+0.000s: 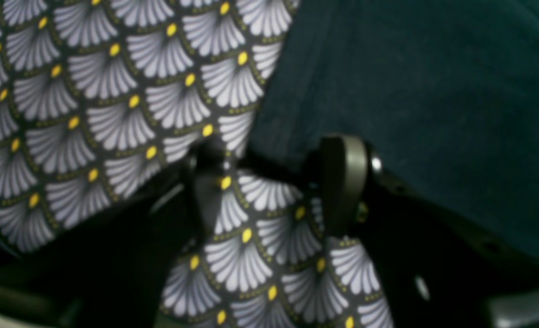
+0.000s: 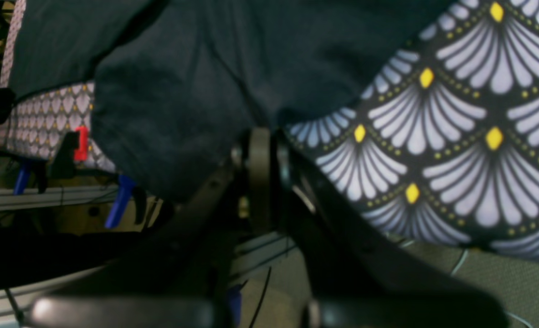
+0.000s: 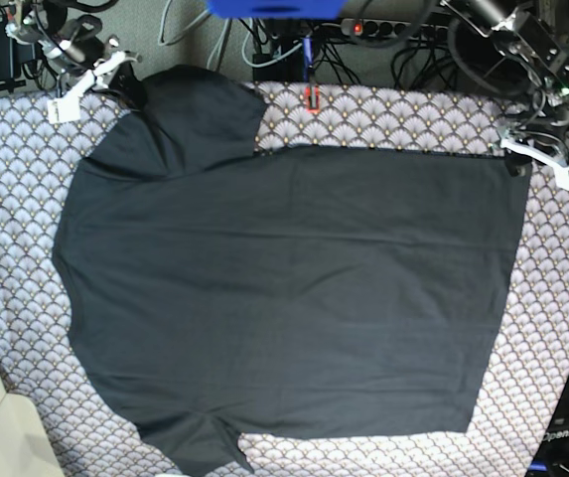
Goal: Fold the T-shirt properly
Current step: 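Close both grippers on the shirt corners nearest each arm, then lift the shirt edge with both grippers and pull it across the body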
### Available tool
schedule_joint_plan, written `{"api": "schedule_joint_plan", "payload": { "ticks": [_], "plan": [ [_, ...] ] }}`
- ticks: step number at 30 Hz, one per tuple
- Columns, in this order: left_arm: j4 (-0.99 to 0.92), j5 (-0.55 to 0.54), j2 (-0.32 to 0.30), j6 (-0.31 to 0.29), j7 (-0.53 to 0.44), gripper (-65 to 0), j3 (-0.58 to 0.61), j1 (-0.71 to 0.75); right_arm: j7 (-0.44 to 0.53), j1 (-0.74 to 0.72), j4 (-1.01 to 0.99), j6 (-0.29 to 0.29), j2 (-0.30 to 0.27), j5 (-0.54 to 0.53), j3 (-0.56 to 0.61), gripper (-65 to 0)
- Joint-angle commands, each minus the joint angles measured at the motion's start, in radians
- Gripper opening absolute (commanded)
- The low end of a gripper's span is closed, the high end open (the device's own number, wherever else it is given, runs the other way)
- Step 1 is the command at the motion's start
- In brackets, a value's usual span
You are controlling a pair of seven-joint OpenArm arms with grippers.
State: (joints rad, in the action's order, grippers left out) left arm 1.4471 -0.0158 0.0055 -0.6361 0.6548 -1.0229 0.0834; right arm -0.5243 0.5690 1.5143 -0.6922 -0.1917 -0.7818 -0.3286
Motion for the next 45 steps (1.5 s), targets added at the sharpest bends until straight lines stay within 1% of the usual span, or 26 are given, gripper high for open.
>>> {"api": "schedule_joint_plan", "payload": {
  "ticks": [1,2,3,4,6,7,8,16,20,22,24,27,31,39,42,45],
  "plan": [
    [0.019,-0.011,-0.011,-0.001,-0.010,-33.0,0.000,-0.006,-0.004,0.007,0.009,-0.006,-0.013,0.006,-0.005,-65.0],
    [0.019,-0.011,-0.012,-0.001,-0.010,-35.2,0.000,-0.006,-0.004,0.007,0.009,-0.006,-0.013,0.006,-0.005,-65.0],
    [0.017,-0.011,-0.012,-0.001,-0.008,-39.0,0.000,-0.006,-0.004,0.007,0.009,-0.006,-0.013,0.006,-0.005,-65.0],
    [0.016,-0.011,-0.014,-0.001,-0.008,-44.1,0.000,-0.006,-0.004,0.007,0.009,-0.006,-0.013,0.006,-0.005,-65.0],
    [0.010,-0.005,-0.014,-0.001,-0.003,-56.2,0.000,-0.018,-0.003,0.007,0.009,-0.006,-0.013,0.006,-0.005,-65.0],
    [0.010,-0.003,-0.016,-0.001,0.000,-61.3,0.000,-0.026,-0.003,0.007,0.009,-0.006,-0.013,0.006,-0.005,-65.0],
    [0.008,-0.003,-0.020,0.000,0.000,-65.0,0.000,-0.030,-0.003,0.004,0.009,-0.006,-0.013,0.006,-0.005,-65.0],
    [0.016,-0.003,-0.025,0.000,0.007,-65.0,0.000,-0.033,-0.004,-0.007,0.016,-0.006,-0.015,0.008,-0.005,-65.0],
    [0.037,-0.011,-0.028,-0.001,0.079,-65.0,0.000,-0.033,-0.004,-0.010,0.025,-0.006,-0.044,0.006,-0.007,-65.0],
    [0.076,-0.013,-0.028,-0.001,0.099,-65.0,0.000,-0.033,0.000,-0.011,0.055,-0.006,-0.056,0.005,-0.013,-65.0],
    [0.125,-0.011,-0.019,-0.001,0.099,-65.0,0.000,-0.033,0.002,-0.011,0.088,-0.006,-0.068,0.005,-0.013,-65.0],
    [0.180,-0.008,-0.016,-0.001,0.110,-65.0,0.020,-0.032,-0.001,-0.011,0.137,-0.006,-0.079,0.005,-0.013,-65.0],
    [0.225,-0.011,-0.019,0.000,0.171,-65.0,0.043,-0.033,-0.006,-0.031,0.197,-0.006,-0.082,0.005,-0.013,-65.0],
    [0.235,-0.005,-0.017,0.009,0.176,-65.0,0.066,-0.069,-0.106,-0.148,0.214,-0.006,-0.102,0.005,-0.014,-65.0],
    [0.234,-0.003,-0.017,0.011,0.176,-65.0,0.075,-0.103,-0.155,-0.218,0.208,-0.006,-0.119,0.006,-0.014,-65.0],
    [0.203,-0.003,-0.019,0.011,0.176,-65.0,0.102,-0.118,-0.202,-0.286,0.207,-0.006,-0.124,0.006,-0.016,-65.0]
  ]
}}
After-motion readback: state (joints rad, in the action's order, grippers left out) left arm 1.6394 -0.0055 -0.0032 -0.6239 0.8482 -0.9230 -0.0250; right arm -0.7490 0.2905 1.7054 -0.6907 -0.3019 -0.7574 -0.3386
